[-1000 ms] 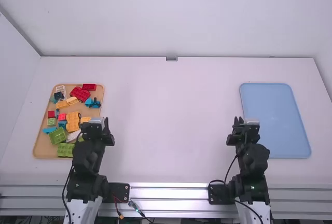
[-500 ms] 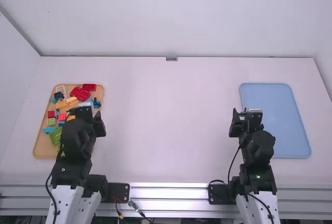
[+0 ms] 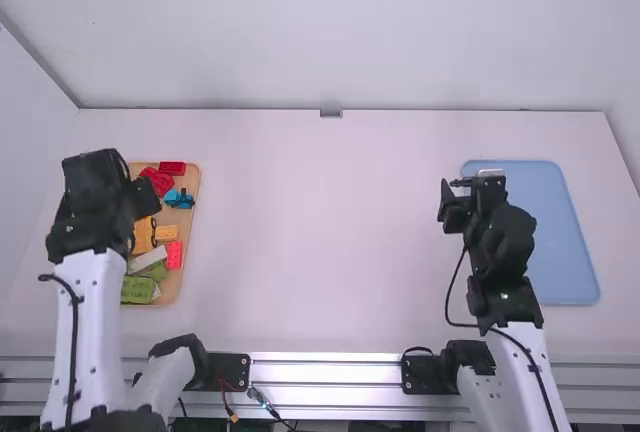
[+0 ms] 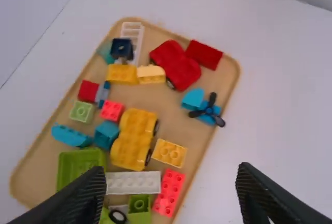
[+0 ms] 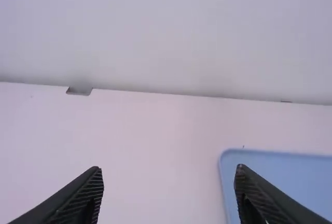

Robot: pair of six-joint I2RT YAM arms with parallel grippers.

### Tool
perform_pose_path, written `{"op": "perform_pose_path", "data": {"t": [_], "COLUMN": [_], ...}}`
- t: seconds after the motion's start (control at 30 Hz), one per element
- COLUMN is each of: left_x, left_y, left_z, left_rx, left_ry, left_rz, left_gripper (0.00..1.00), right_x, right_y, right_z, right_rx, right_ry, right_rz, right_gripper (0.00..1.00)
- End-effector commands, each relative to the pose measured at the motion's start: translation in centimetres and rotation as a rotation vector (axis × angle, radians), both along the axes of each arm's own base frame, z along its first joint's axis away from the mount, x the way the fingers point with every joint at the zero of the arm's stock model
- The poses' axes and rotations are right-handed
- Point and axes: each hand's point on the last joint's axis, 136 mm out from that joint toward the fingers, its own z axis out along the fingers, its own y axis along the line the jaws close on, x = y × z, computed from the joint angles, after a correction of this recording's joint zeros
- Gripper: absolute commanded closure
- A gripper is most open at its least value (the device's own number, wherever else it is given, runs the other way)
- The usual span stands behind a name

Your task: Assemble lego blocks to make yellow taxi

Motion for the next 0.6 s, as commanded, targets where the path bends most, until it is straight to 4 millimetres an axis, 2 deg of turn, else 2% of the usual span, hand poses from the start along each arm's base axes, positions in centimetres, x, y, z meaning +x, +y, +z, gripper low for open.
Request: {"op": "perform_pose_path", "data": {"t": [0.0,0.1,0.3,0.43,0.57], "left_x": [0.6,0.8,0.9,0.2,0.1], "left_y": [2.2,4.2,6.8,8.7,9.9], "left_z": [1.0,1.0,-0.2,-1.6,-3.8], "left_rx": [-0.013,0.003,-0.047,-0.103,-0.129], "left_ry": [-0.001,0.049,0.173,0.249,0.356], "left_rz": [0.057,0.057,-0.022,0.025,-0.029], "left_gripper": [0.27,0.22,0.13,0.09,0.05], "right_x": [1.1,2.0,4.0,5.0,5.7], "right_y": [0.4,0.5,0.7,1.3,1.8], "right_z": [2.1,2.5,3.0,3.3,3.7], "right_rx": [-0.010,-0.015,-0.025,-0.024,-0.020], "right_ry": [-0.032,-0.028,-0.012,-0.008,-0.015], "right_rz": [0.019,0.025,0.037,0.065,0.097], "right_gripper": [0.27,0.22,0.13,0.09,0.05]}}
